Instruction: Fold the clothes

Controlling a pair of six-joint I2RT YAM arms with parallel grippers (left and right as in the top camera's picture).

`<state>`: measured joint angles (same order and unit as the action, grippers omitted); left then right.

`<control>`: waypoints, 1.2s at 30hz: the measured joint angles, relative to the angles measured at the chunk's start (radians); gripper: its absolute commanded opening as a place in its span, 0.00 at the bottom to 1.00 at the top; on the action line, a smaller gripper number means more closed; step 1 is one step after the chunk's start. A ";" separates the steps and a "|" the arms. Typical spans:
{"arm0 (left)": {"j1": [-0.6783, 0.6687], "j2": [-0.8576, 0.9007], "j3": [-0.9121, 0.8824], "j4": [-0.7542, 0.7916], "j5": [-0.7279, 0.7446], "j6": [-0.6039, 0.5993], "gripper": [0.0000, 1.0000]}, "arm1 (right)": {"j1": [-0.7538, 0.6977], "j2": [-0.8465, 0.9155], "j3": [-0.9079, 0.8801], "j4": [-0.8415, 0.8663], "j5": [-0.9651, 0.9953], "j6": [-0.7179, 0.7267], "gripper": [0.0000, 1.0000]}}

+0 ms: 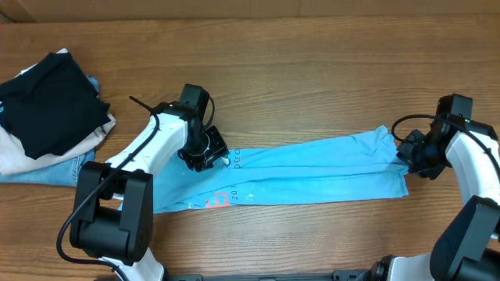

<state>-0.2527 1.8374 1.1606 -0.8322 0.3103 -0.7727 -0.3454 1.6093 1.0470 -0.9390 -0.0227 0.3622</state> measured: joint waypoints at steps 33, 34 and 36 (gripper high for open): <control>0.015 0.040 0.000 -0.010 -0.006 -0.032 0.04 | 0.000 0.000 0.000 -0.006 -0.023 0.000 0.35; 0.015 0.040 0.000 -0.013 -0.006 -0.032 0.04 | 0.000 0.000 0.000 -0.005 -0.023 0.000 0.35; 0.015 0.040 0.005 -0.045 -0.002 -0.016 0.04 | 0.000 0.000 0.000 -0.005 -0.023 0.000 0.35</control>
<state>-0.2379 1.8771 1.1656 -0.8776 0.3080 -0.7891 -0.3454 1.6089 1.0470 -0.9443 -0.0456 0.3622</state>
